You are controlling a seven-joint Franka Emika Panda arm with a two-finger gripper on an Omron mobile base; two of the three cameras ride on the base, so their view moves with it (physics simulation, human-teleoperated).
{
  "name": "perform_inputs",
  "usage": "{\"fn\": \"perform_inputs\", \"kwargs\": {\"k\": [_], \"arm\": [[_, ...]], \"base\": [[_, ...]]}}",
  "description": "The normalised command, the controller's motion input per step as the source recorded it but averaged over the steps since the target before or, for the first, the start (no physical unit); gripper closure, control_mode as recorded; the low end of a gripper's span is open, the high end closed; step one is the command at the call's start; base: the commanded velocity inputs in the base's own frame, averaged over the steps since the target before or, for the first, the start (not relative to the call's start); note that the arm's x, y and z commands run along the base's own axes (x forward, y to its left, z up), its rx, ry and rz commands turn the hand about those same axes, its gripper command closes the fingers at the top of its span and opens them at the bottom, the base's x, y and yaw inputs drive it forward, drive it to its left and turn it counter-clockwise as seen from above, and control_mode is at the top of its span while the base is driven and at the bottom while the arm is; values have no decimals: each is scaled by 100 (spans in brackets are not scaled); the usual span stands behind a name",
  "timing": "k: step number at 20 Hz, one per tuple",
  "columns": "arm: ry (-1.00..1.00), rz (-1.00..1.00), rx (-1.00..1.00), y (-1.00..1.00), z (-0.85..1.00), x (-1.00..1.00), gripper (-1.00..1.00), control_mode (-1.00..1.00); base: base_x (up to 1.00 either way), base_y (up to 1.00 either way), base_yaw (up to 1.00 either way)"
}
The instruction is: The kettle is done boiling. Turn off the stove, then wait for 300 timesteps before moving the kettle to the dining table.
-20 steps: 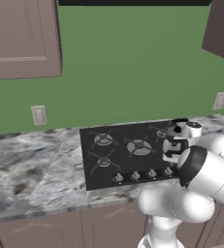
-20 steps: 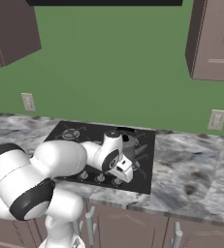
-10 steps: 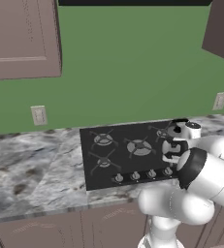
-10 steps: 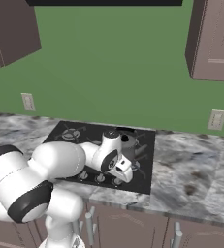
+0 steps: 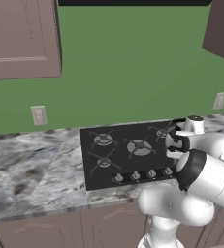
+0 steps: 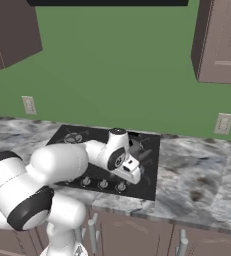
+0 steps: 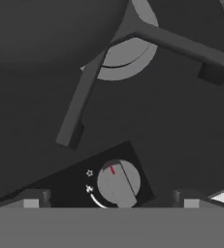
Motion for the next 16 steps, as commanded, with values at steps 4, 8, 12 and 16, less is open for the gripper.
{"fn": "perform_inputs", "kwargs": {"k": [4, 8, 12, 16], "arm": [[2, 0, -1, -18, 41, -7, -100, -100], [1, 0, 0, -16, 34, -15, -100, -100], [2, 0, 0, -9, 44, -11, -100, -100], [1, 0, -1, -4, 42, -10, -100, -100]], "base": [[0, 0, 0], [0, 0, 0], [0, 0, 0], [0, 0, 0]]}}
